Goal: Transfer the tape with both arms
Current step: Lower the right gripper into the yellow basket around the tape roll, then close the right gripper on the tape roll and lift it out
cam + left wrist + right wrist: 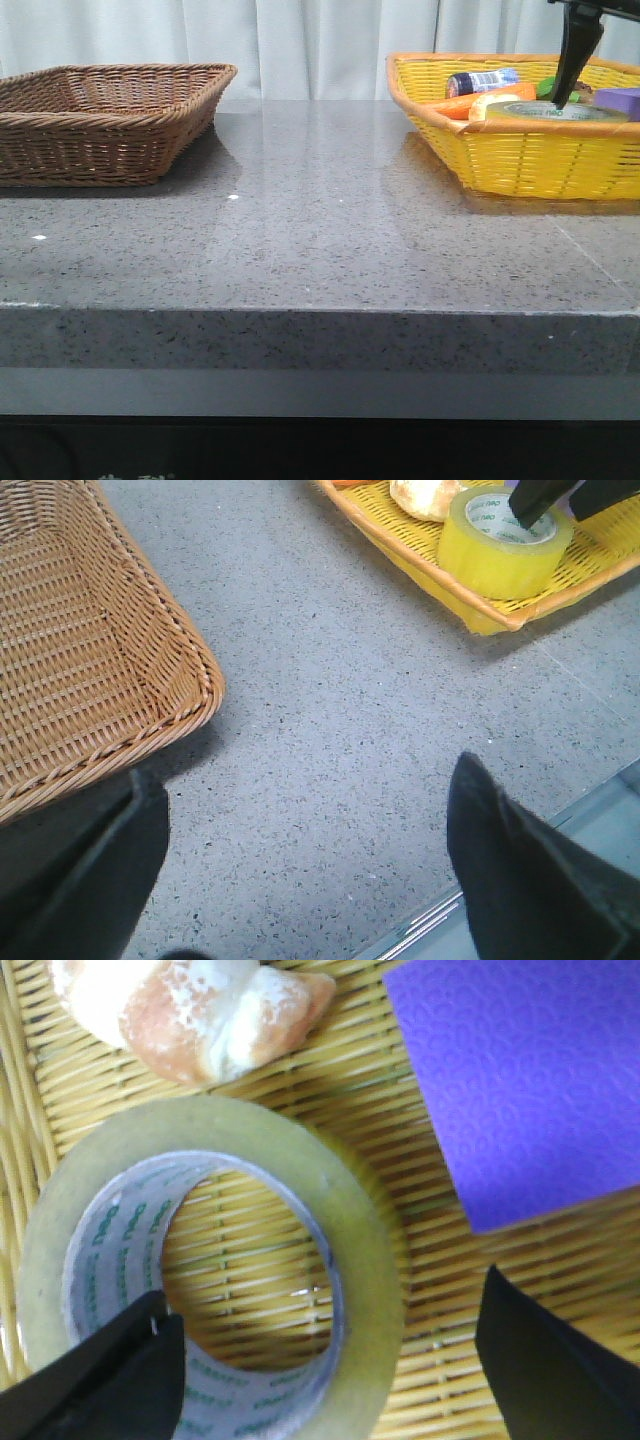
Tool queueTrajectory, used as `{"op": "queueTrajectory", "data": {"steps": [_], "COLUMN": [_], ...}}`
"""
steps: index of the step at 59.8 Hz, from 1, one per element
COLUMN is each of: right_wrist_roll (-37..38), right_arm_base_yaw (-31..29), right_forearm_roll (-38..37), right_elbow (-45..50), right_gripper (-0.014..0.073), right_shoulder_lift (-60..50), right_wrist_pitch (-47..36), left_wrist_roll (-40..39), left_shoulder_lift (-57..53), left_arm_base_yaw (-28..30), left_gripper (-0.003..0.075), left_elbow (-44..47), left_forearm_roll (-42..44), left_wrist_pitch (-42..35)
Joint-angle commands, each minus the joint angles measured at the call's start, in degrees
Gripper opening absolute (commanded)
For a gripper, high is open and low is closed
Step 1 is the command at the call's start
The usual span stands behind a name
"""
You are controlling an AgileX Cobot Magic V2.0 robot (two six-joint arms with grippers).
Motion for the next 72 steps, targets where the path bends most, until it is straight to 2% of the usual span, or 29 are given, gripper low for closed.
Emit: {"op": "queueTrajectory", "data": {"steps": [1,13,26,45,61,72], "right_wrist_roll": [0.48,0.54,0.54,0.49,-0.55,-3.25], "right_arm_base_yaw": [-0.43,-0.43,-0.43,-0.43,-0.43,-0.38], "right_forearm_roll": [1.03,1.17,2.06,2.22,2.14,2.01], "right_elbow": [-1.83,-1.83,-1.83,-4.67,-9.83,-10.41], "right_gripper": [0.061,0.0586,0.0334,0.0102,0.0076,0.0076], "right_shoulder_lift": [-1.24,0.39,1.73,1.62,0.21,-4.19], "right_wrist_pitch": [-2.58,-4.09,-3.47,-0.8,5.56,6.0], "left_wrist_roll": [-0.02,-0.02,-0.02,-0.02,-0.02,-0.02], "left_shoulder_lift": [-0.27,-0.27,-0.27,-0.27,-0.27,-0.27], "left_arm_base_yaw": [-0.37,-0.37,-0.37,-0.37,-0.37,-0.37], "left_gripper": [0.0566,0.0566,0.0566,0.0566,0.0566,0.0566], "left_elbow": [-1.98,-1.98,-1.98,-1.98,-1.98,-1.98], "left_forearm_roll": [-0.57,-0.57,-0.57,-0.57,-0.57,-0.57], "left_wrist_pitch": [-3.91,-3.91,-3.91,-3.91,-3.91,-3.91]}}
